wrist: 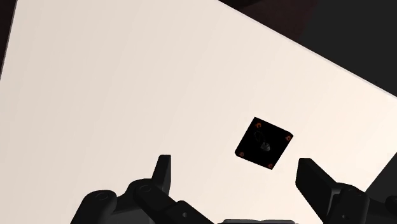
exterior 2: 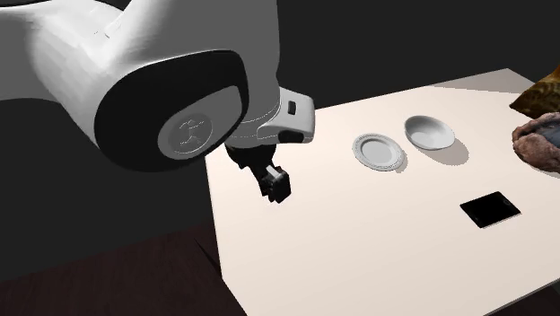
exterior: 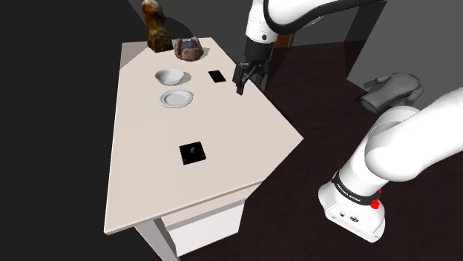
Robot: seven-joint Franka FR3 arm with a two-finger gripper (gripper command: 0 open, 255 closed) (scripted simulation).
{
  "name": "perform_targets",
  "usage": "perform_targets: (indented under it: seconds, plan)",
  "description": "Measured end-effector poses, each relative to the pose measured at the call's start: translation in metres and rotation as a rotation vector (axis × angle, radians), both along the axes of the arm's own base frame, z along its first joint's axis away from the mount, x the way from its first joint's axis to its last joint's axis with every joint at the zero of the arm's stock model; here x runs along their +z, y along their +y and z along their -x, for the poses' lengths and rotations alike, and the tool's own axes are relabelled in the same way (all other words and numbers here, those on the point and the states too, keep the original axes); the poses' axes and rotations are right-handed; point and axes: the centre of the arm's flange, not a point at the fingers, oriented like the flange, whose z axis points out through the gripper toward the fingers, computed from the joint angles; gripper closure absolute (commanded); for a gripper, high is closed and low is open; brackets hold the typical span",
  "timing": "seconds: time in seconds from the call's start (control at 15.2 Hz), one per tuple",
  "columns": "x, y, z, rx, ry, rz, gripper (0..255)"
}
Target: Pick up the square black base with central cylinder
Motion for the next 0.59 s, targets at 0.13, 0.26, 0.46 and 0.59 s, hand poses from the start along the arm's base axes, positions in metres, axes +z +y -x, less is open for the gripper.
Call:
perform_targets:
  seconds: [0.13,0.26,0.46,0.59]
  plan:
    - [-0.021,0.012,-0.013,0.000,0.005,0.001,0]
    - [-0.040,0.025,-0.027,0.000,0.009,0.002,0]
    - [-0.071,0.041,-0.045,0.001,0.015,0.004,0]
    - [-0.088,0.051,-0.062,0.001,0.018,0.005,0]
